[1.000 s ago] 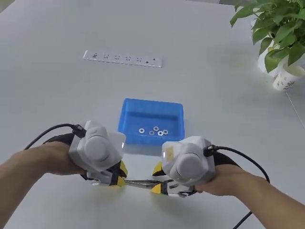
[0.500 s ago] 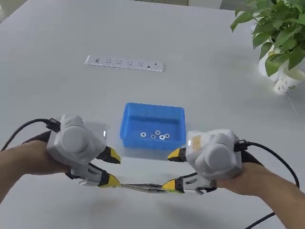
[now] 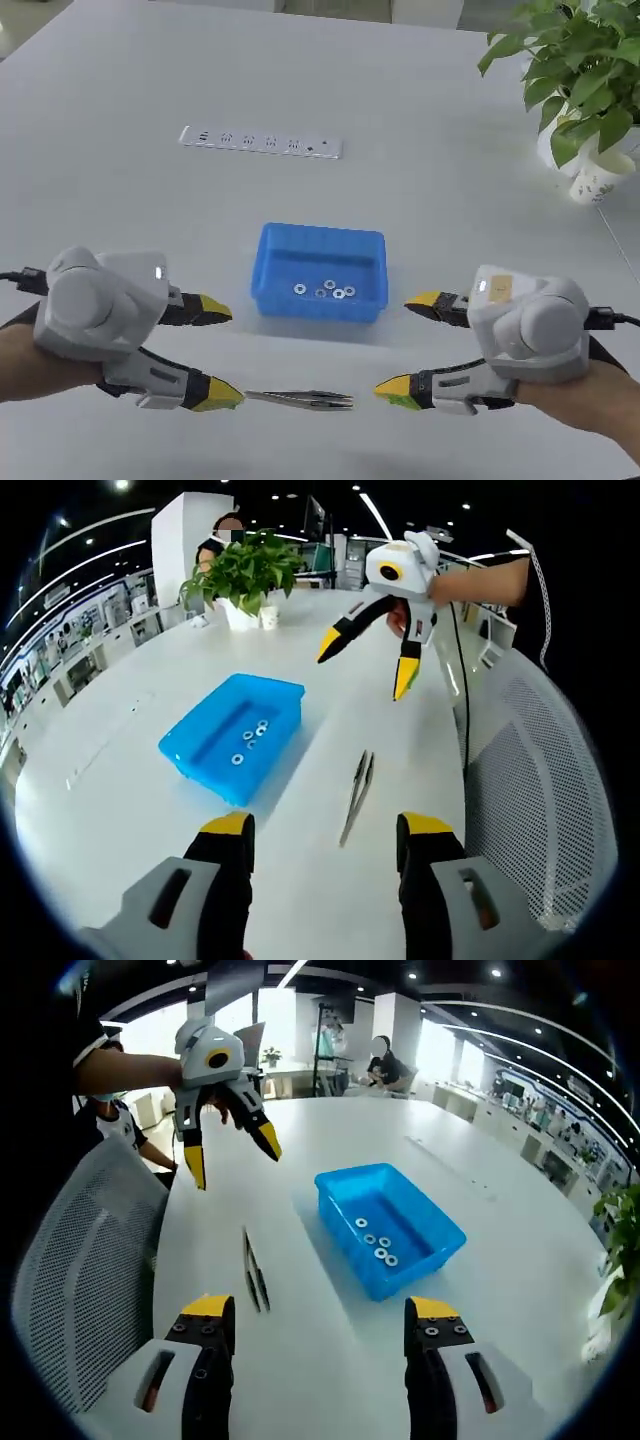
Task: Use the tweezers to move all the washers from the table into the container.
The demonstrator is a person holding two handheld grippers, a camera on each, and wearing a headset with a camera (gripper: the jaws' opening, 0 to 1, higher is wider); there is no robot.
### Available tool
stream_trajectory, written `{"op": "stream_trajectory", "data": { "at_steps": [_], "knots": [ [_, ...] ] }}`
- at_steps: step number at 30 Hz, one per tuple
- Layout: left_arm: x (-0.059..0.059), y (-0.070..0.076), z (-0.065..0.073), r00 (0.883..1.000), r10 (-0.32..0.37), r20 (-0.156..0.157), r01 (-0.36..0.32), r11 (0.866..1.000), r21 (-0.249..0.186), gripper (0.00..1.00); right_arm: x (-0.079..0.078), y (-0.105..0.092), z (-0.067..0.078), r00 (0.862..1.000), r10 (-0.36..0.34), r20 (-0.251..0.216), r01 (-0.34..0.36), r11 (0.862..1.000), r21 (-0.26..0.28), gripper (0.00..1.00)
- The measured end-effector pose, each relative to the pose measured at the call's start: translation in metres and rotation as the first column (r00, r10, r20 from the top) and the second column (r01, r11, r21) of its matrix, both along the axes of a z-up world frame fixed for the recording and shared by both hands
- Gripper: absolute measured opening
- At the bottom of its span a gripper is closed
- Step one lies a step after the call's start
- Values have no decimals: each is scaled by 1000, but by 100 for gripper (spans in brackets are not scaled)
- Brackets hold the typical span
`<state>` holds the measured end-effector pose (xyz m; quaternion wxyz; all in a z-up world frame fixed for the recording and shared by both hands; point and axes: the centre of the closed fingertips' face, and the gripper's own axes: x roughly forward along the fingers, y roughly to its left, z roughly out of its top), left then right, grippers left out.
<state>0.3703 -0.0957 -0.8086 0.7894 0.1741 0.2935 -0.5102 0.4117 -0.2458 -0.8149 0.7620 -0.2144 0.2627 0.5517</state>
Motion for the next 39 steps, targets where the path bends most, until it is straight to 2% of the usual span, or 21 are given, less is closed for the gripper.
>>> {"op": "stream_trajectory", "data": {
  "at_steps": [8, 12, 17, 20, 25, 29, 34, 39],
  "knots": [
    [1, 10, 13, 994, 105, 36, -103, 992, -75, 79, -2, -26, 9, 993, -121, 9, 120, 990, 77, 83],
    [4, 13, 23, 985, 154, 75, -146, 984, -106, 85, -3, -39, 13, 985, -173, 21, 169, 979, 111, 91],
    [2, 16, 27, 975, 203, 87, -190, 973, -133, 94, -10, -48, 13, 980, -197, 10, 194, 972, 133, 97],
    [0, 16, 29, 967, 242, 86, -225, 959, -171, 98, -14, -51, 12, 978, -209, 5, 206, 968, 146, 100],
    [-9, 13, 26, 959, 269, 84, -251, 951, -180, 99, -17, -56, 13, 975, -221, 1, 218, 963, 157, 100],
    [-12, 12, 27, 951, 296, 90, -275, 941, -197, 99, -16, -57, 16, 972, -235, 18, 229, 959, 166, 100],
    [-9, 16, 28, 940, 327, 94, -303, 930, -211, 99, -15, -55, 19, 972, -234, 33, 225, 958, 176, 100],
    [-7, 18, 30, 940, 326, 100, -299, 930, -213, 99, -17, -54, 21, 971, -236, 41, 224, 956, 191, 100]
  ]
}}
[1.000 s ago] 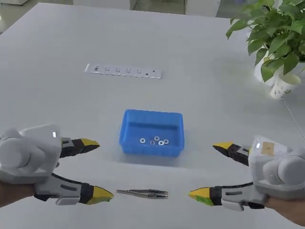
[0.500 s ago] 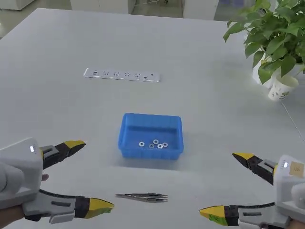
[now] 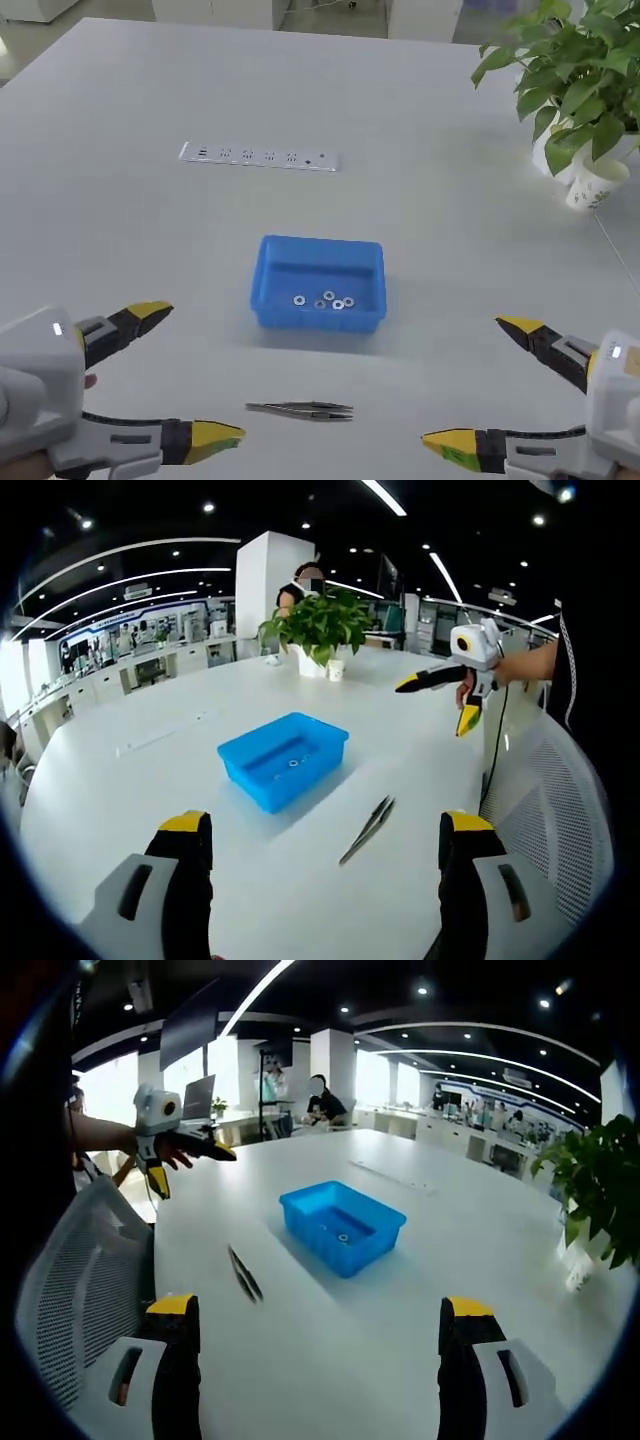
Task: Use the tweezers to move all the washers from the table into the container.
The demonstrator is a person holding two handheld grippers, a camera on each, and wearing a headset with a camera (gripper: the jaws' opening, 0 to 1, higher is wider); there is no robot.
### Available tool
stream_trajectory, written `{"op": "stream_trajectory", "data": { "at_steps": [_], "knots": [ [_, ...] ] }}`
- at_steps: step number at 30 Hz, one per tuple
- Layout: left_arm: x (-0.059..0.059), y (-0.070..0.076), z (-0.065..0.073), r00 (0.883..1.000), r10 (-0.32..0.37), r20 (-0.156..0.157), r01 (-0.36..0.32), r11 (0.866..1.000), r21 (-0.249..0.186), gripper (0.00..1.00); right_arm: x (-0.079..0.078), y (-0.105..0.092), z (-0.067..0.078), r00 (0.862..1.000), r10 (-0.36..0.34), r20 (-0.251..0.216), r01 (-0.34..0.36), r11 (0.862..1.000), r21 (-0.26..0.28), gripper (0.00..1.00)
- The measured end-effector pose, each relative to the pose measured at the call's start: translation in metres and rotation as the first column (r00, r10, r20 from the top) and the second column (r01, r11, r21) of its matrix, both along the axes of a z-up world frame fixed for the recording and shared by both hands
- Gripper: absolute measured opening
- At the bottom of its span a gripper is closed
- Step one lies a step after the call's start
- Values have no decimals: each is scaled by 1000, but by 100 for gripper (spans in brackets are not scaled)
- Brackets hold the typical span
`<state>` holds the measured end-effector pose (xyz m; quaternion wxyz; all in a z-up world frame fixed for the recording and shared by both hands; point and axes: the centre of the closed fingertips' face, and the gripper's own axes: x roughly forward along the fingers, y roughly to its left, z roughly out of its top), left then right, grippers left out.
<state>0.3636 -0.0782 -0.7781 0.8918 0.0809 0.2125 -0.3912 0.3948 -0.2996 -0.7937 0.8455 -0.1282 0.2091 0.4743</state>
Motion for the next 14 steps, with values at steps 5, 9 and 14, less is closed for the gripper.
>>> {"op": "stream_trajectory", "data": {
  "at_steps": [5, 9, 14],
  "knots": [
    [1, 0, 2, 1000, 3, 4, -3, 1000, -5, 99, -4, -2, -1, 1000, -13, -2, 13, 1000, 12, 100],
    [-1, 0, 0, 1000, 4, 7, -4, 1000, -6, 99, -7, -1, 1, 1000, -24, -7, 24, 999, 29, 100],
    [-2, 0, -3, 1000, 8, -10, -8, 1000, -9, 99, -10, 0, 1, 1000, -20, -10, 20, 999, 30, 100]
  ]
}}
